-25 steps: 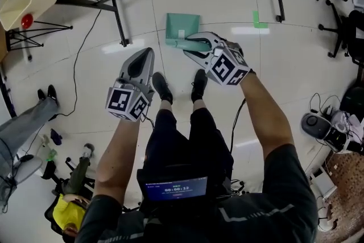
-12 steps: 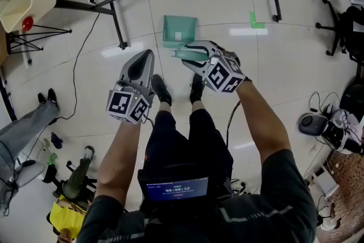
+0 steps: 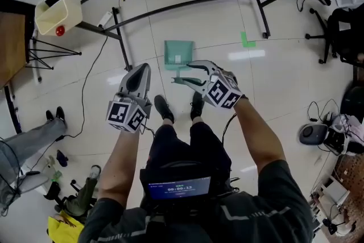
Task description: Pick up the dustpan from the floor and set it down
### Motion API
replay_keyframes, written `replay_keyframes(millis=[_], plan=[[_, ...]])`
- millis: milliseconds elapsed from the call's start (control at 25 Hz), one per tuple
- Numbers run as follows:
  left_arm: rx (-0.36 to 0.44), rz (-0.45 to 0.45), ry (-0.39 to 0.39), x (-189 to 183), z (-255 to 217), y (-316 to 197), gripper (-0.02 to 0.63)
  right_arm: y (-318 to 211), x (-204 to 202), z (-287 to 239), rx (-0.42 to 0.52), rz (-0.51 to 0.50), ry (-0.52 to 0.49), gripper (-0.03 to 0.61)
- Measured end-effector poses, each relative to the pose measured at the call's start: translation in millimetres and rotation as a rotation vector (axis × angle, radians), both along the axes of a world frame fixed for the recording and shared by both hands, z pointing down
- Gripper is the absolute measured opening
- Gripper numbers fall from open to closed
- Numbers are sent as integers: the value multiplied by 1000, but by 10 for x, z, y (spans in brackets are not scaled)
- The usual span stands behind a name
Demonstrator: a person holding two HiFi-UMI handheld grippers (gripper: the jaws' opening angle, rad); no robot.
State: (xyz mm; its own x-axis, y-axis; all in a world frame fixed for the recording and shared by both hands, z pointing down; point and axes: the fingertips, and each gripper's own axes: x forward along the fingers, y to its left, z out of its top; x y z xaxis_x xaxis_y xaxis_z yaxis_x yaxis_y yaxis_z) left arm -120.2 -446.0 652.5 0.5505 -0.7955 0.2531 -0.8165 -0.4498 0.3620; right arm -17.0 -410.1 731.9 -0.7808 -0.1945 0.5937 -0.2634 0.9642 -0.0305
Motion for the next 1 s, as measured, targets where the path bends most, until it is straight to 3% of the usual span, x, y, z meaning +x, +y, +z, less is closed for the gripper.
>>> replay_keyframes(millis=[320, 520, 560, 600, 640, 840, 1000], plan=[[59, 44, 18, -18, -1643, 596, 28, 89, 361, -2269, 29, 323, -265, 199], [145, 10, -2, -1, -2581, 872, 28, 369, 624, -3430, 105, 405, -405, 199], [172, 7, 2, 11, -2741, 890, 28, 379, 680, -3607, 127, 412, -417, 176], [196, 5, 8, 21, -2880, 899, 28, 383, 726, -3769, 144, 416, -430, 81], [214, 2, 11, 26, -2992, 914, 28, 398, 759, -3913, 155, 419, -445, 26], [261, 17, -10, -17, -3338, 1105, 28, 556, 803, -4369, 170, 468, -490, 23], [279, 21, -10, 18, -3479, 1047, 28, 486, 821, -4442, 190, 472, -495, 23]])
